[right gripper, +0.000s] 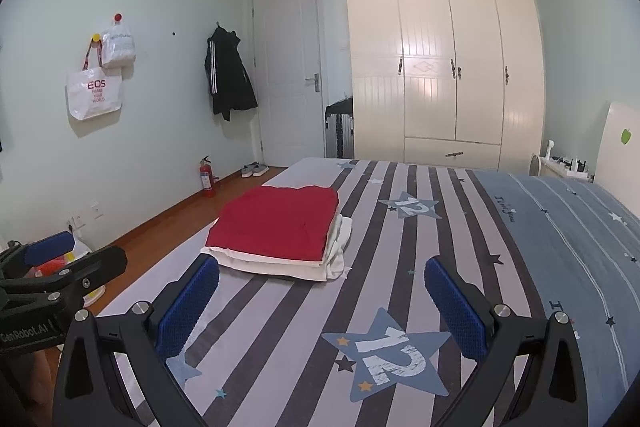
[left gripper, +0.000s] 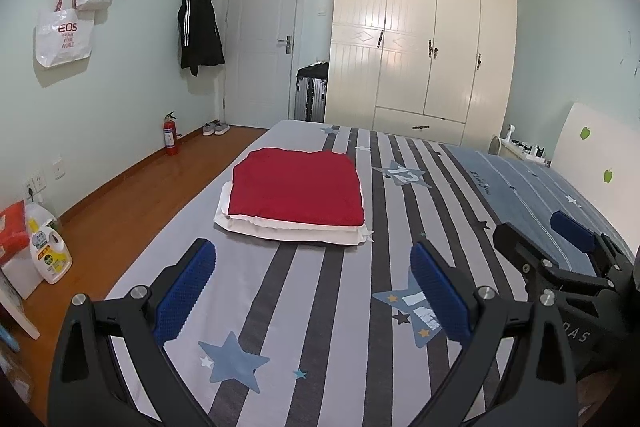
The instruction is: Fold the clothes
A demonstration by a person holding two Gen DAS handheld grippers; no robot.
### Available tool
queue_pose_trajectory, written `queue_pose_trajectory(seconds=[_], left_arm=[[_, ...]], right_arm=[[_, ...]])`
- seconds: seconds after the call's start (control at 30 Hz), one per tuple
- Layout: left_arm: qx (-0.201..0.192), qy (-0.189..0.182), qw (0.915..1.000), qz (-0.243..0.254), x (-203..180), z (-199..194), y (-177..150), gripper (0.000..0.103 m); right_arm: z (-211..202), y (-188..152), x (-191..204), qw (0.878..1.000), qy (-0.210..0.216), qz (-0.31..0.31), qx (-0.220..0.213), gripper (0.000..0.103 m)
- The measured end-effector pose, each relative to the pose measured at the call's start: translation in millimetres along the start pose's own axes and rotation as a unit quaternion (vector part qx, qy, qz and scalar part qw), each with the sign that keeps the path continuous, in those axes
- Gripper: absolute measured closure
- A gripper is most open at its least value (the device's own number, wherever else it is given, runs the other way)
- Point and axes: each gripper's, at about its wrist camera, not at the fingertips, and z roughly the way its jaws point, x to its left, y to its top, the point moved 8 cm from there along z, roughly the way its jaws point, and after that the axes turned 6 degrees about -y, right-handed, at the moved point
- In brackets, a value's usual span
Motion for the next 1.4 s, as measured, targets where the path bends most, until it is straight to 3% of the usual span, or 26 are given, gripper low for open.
queue_pose_trajectory(seconds=[1.4], left_arm=[[-0.007,-0.002,1.0000,0.001,-8.8,-2.4,6.9,0.005]], right_arm=[[-5.7,7.6,-6.1,1.000,0.002,0.003,-0.005,0.001]])
